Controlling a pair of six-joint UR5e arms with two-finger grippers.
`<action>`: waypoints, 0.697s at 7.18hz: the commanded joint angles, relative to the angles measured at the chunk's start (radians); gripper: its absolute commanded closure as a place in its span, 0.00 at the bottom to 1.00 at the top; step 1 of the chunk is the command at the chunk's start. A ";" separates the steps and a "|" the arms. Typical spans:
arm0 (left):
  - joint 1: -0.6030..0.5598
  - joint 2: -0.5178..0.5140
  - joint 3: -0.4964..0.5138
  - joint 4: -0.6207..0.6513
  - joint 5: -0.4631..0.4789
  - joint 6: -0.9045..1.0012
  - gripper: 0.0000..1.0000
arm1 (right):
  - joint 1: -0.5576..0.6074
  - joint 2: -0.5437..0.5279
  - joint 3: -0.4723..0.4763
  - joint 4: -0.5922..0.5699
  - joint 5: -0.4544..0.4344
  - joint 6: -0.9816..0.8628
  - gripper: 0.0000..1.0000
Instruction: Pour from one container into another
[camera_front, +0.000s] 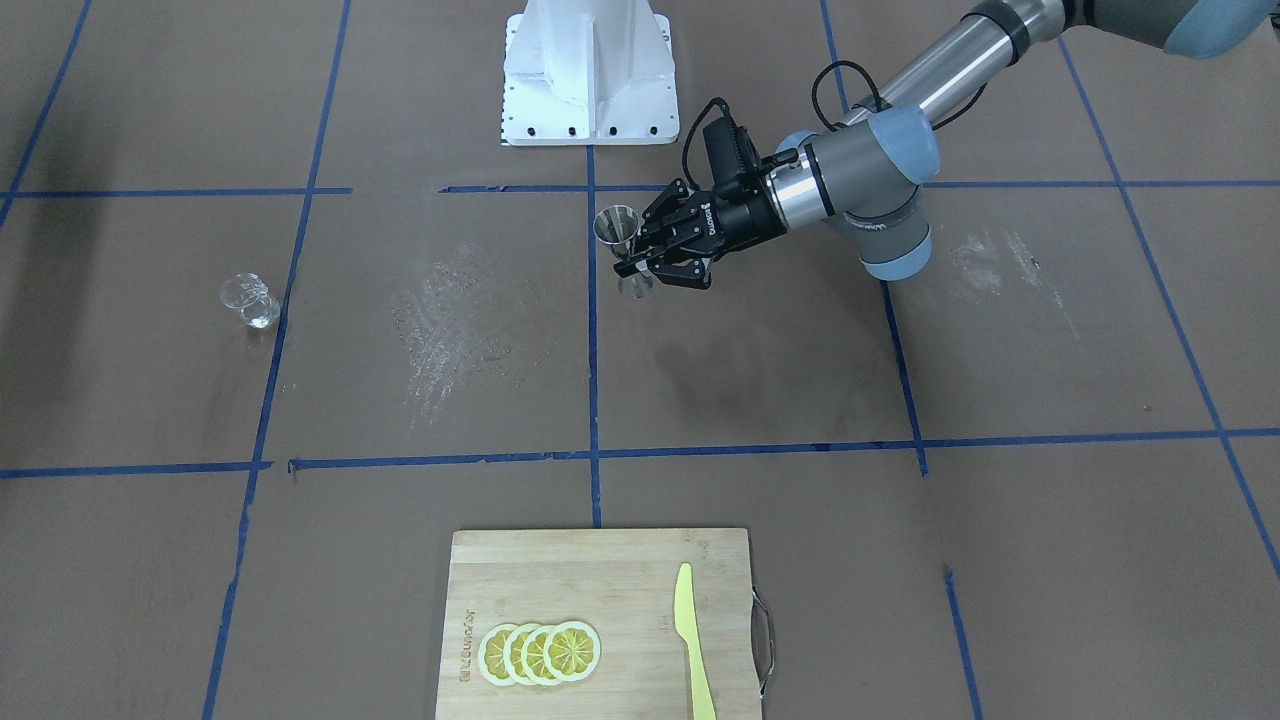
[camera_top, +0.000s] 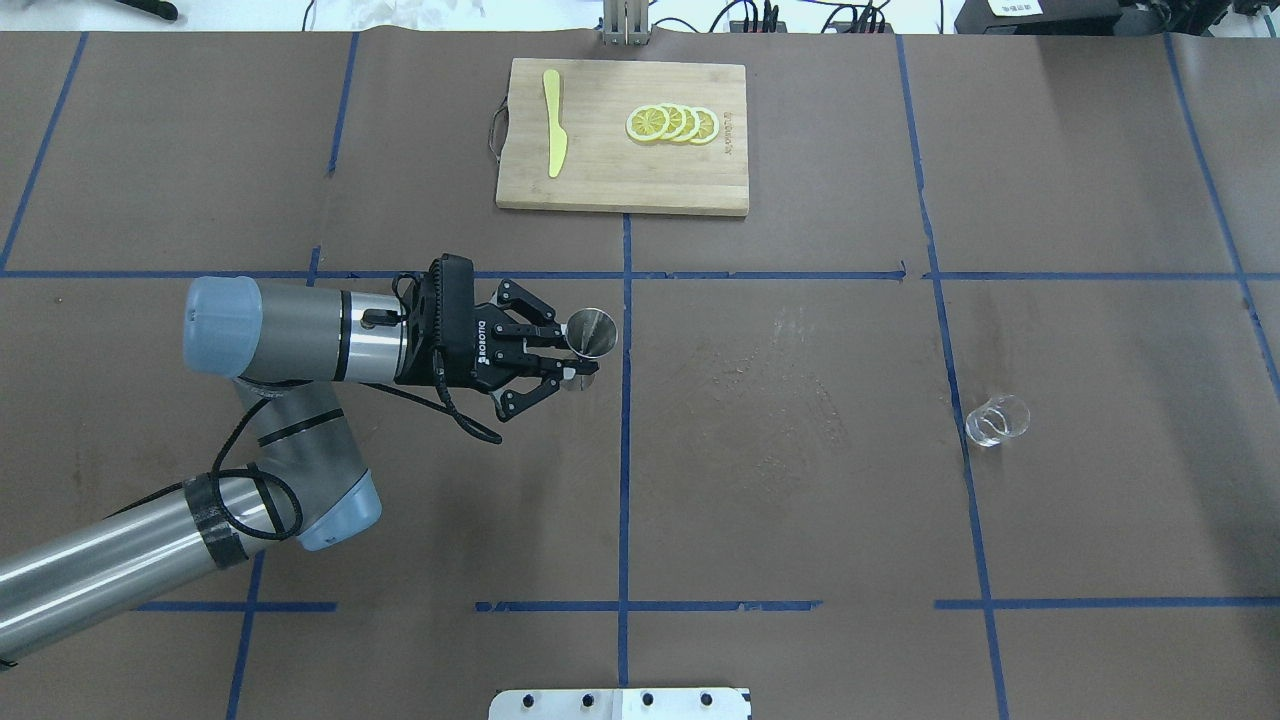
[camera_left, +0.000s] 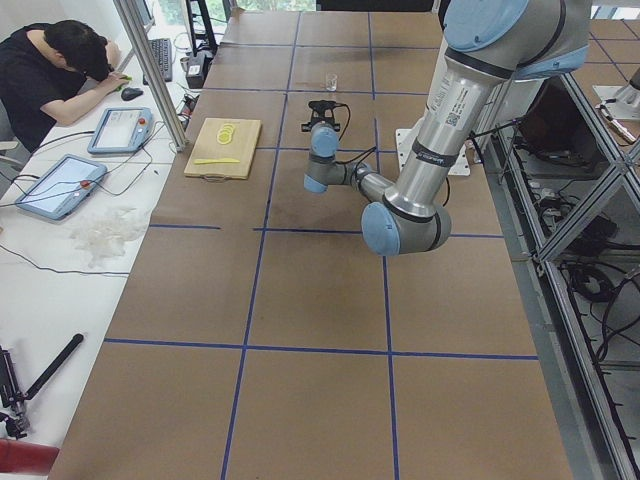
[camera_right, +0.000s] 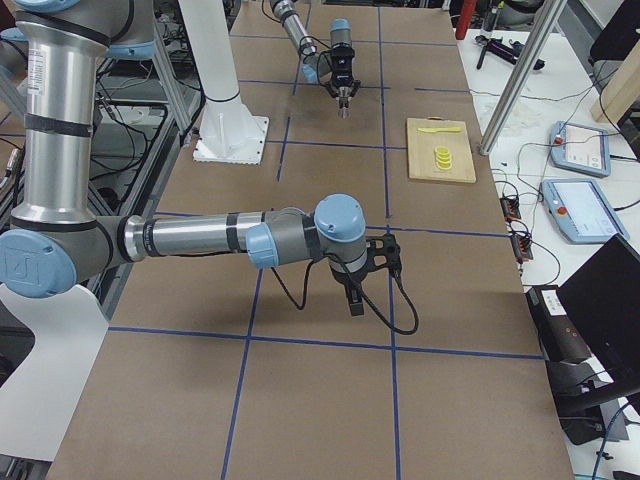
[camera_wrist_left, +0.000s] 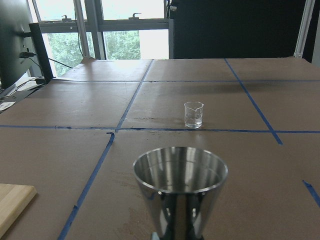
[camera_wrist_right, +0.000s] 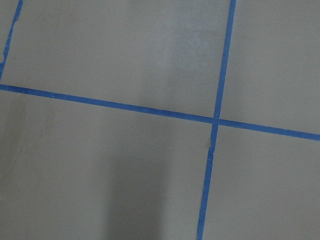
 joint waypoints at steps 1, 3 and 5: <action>0.002 -0.009 0.002 0.023 0.002 0.019 1.00 | -0.002 0.000 0.008 0.002 0.001 0.018 0.00; 0.001 -0.009 0.004 0.023 0.002 0.019 1.00 | -0.005 -0.006 0.066 0.120 0.001 0.274 0.00; 0.001 -0.007 0.004 0.024 0.004 0.019 1.00 | -0.114 -0.026 0.086 0.299 -0.007 0.535 0.00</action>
